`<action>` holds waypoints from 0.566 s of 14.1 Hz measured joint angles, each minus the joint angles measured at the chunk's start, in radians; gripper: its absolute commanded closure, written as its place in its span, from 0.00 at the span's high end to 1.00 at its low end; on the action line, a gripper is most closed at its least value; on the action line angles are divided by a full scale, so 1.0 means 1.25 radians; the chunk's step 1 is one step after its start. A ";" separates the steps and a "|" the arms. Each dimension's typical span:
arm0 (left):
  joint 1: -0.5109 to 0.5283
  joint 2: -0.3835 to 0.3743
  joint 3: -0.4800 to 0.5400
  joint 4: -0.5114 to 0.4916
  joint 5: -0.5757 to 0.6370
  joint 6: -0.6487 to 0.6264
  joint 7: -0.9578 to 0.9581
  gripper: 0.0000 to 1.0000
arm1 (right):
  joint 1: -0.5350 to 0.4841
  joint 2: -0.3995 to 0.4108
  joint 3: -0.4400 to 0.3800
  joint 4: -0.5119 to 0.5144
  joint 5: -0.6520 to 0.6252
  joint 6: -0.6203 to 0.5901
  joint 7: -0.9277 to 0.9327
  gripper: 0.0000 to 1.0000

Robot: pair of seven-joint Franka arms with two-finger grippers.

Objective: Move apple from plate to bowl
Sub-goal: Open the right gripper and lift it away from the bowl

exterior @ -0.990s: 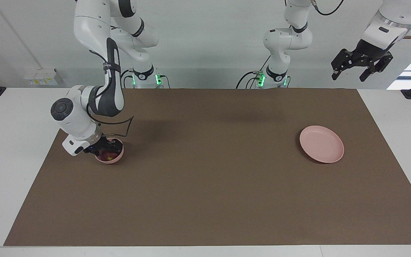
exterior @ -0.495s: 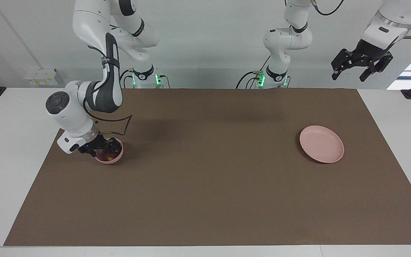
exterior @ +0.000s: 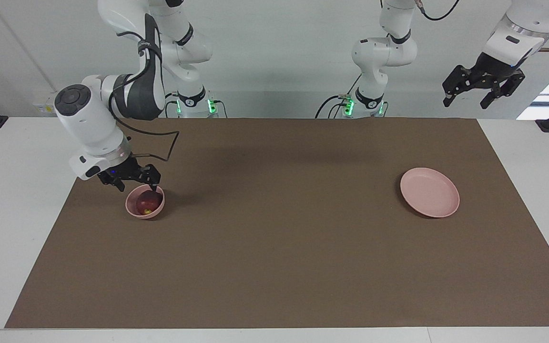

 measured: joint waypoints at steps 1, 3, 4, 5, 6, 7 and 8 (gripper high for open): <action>0.000 0.000 0.000 0.000 0.000 0.000 0.000 1.00 | 0.007 -0.015 0.000 0.002 -0.006 -0.012 0.014 1.00; 0.000 0.000 0.000 0.000 0.000 0.000 0.000 1.00 | 0.007 -0.062 -0.001 0.007 -0.007 -0.053 0.017 1.00; 0.000 0.000 0.000 0.000 0.000 0.000 0.000 1.00 | 0.006 -0.090 -0.002 0.009 -0.007 -0.079 0.017 1.00; 0.000 0.000 0.000 0.000 0.000 0.000 0.000 1.00 | 0.004 -0.117 -0.003 0.012 -0.007 -0.105 0.017 1.00; 0.000 0.000 0.000 0.000 0.000 0.000 0.000 1.00 | 0.001 -0.141 -0.003 0.019 -0.008 -0.136 0.017 1.00; 0.000 0.000 0.000 0.000 0.000 0.000 0.000 1.00 | -0.002 -0.158 -0.003 0.031 -0.008 -0.172 0.017 1.00; 0.000 0.000 0.000 0.000 0.000 0.000 0.000 1.00 | -0.004 -0.170 -0.004 0.052 -0.010 -0.217 0.017 1.00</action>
